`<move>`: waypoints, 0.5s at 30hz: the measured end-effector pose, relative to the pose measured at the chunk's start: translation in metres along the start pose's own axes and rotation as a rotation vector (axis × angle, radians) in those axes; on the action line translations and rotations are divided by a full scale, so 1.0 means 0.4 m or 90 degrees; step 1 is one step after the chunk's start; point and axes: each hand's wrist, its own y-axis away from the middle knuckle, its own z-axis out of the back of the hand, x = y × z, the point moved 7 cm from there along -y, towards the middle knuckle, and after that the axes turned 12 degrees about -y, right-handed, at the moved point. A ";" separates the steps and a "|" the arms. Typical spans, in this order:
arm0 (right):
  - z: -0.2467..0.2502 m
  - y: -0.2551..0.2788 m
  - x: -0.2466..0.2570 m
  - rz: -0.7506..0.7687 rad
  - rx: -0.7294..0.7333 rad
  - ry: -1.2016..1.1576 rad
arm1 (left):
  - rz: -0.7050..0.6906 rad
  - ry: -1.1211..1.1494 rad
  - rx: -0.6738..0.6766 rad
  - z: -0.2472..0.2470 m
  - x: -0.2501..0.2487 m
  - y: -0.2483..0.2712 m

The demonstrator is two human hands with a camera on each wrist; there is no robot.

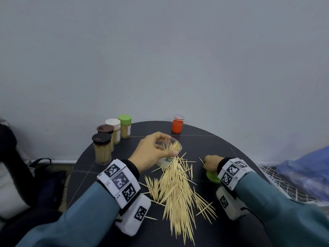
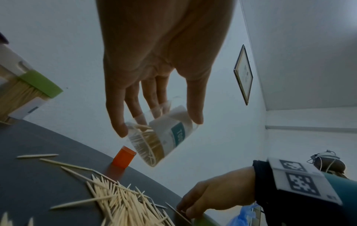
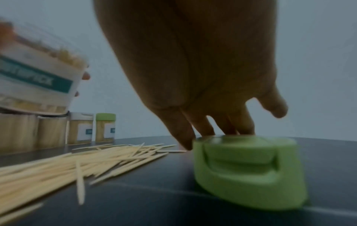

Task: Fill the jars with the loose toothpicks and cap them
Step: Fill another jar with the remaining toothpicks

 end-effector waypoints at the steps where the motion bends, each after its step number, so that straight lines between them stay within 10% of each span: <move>1: -0.006 0.000 0.003 -0.006 0.000 0.014 | 0.000 0.000 0.001 0.000 0.000 0.000; 15: -0.069 0.036 0.116 0.080 0.011 0.117 | 0.002 -0.032 0.002 0.006 -0.009 0.005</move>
